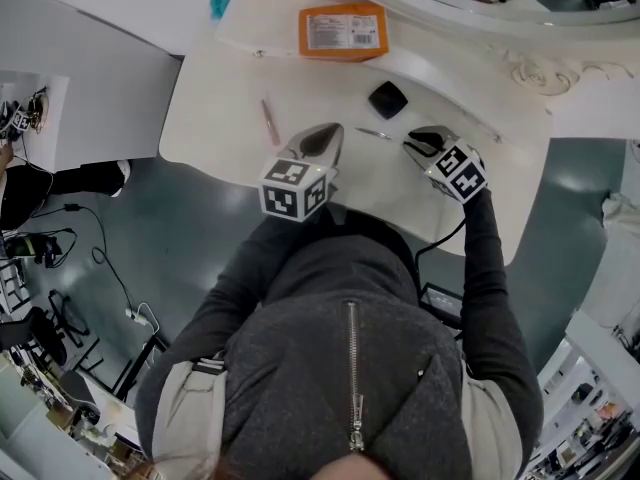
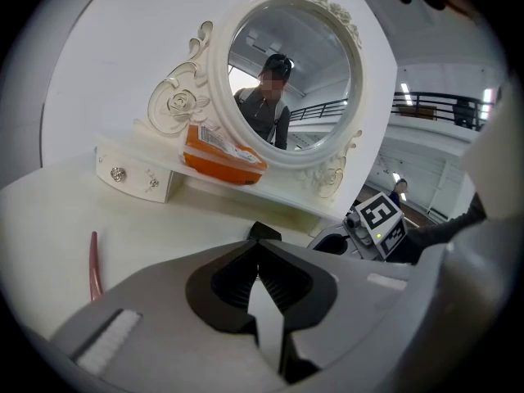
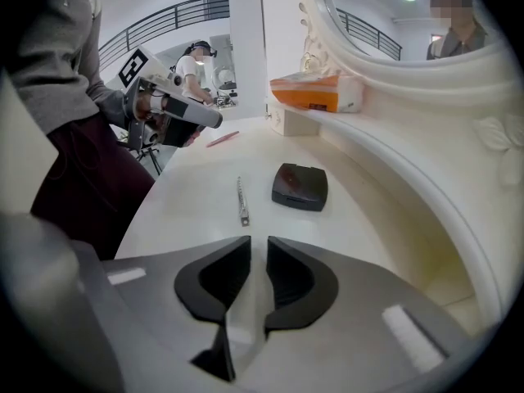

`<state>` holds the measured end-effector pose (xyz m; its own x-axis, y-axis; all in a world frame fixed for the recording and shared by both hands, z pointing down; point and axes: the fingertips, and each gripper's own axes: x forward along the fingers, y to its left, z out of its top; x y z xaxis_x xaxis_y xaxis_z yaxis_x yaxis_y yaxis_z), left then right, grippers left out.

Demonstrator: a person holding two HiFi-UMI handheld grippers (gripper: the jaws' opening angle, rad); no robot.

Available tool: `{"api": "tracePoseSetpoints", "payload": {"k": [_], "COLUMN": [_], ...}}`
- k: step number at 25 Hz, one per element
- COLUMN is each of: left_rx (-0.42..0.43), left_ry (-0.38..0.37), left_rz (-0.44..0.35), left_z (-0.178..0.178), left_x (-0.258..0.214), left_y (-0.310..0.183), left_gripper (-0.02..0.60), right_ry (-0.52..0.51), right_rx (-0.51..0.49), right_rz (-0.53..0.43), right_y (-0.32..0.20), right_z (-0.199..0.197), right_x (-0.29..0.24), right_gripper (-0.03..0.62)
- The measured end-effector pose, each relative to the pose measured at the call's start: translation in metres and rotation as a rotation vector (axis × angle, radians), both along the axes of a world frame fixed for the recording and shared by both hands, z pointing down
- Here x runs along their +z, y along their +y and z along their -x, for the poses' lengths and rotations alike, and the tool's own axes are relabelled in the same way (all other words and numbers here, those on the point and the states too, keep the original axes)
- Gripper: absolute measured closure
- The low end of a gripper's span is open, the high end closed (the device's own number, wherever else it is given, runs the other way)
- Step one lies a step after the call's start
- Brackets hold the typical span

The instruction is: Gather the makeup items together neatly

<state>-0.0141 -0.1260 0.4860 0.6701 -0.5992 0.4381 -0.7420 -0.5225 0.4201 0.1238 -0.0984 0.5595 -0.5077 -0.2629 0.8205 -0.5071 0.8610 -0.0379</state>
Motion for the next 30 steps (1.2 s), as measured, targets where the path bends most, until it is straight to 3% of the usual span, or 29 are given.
{"api": "tracePoseSetpoints", "payload": {"k": [2,9,15,19,30], "left_rx": [0.002,0.036,0.08,0.092,0.114], "left_ry": [-0.001,-0.007,0.014,0.02,0.053], "left_rz": [-0.006,-0.027,-0.067,-0.071,-0.068], "left_z": [0.001,-0.003,-0.015,-0.019,-0.022], "left_x": [-0.002,-0.005,-0.015,-0.016,-0.018], "left_y": [-0.001,-0.002,-0.003,-0.002,0.001], "left_gripper": [0.571,0.571,0.571,0.571,0.572], "right_ry": [-0.019,-0.375,-0.644,-0.597,-0.565], "right_rx": [0.062,0.498,0.814,0.903,0.965], "right_rz": [-0.039,-0.259,-0.238,-0.311,-0.258], "right_y": [-0.004,-0.026,-0.025,-0.016,-0.008], "right_z": [-0.002,0.017,0.056,0.068,0.063], "right_x": [-0.01,-0.096,-0.138,-0.134,-0.11], "right_gripper": [0.589,0.589,0.589,0.589,0.591]}}
